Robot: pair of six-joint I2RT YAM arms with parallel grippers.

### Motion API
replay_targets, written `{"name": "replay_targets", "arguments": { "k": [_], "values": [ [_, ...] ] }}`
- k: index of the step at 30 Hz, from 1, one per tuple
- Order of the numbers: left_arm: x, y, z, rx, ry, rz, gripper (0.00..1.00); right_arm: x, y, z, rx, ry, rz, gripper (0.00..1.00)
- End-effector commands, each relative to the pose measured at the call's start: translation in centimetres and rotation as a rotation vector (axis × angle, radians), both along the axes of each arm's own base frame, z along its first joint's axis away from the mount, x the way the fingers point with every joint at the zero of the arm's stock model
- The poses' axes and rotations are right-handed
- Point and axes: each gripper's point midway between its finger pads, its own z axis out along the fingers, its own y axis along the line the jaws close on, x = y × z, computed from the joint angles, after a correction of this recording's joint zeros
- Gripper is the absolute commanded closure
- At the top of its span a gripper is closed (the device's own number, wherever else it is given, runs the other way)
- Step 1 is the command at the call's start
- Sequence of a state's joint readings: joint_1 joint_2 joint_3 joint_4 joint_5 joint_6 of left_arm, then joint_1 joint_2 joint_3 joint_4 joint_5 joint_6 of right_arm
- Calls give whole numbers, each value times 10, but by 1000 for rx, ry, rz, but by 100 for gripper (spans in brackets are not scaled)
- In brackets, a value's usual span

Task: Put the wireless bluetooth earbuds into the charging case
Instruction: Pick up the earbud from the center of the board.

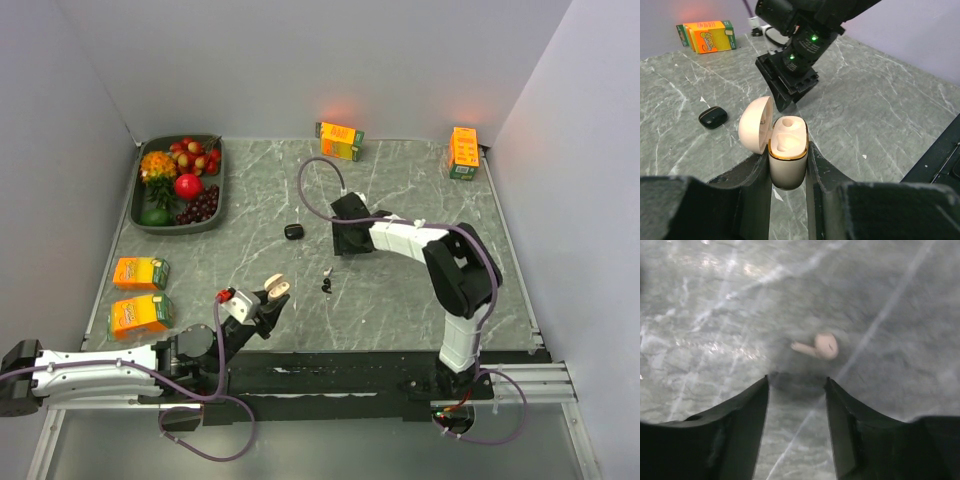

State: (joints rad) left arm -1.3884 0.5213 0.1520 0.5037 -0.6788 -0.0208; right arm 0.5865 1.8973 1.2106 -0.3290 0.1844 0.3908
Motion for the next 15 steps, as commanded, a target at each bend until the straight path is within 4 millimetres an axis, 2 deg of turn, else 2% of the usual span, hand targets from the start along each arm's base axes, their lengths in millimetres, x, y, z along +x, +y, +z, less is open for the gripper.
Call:
{"name": "replay_targets", "arguments": {
  "k": [1,7,9,12,15],
  "values": [
    [-2,-3,28,-94,-15,-12,99,-9,-12,31,54,-28,-96,38],
    [-4,-7,30,-90,-5,-29,99,-18,1,21,172,58,-212,36],
    [-5,-5,31,-97,-3,-33,99,-14,2,19,180,64,-247,36],
    [-5,-1,33,-113,-5,-23,99,-2,-7,14,179,56,-339,37],
    [-5,-1,34,-114,-5,-20,99,9,-12,6,207,70,-416,42]
  ]
}}
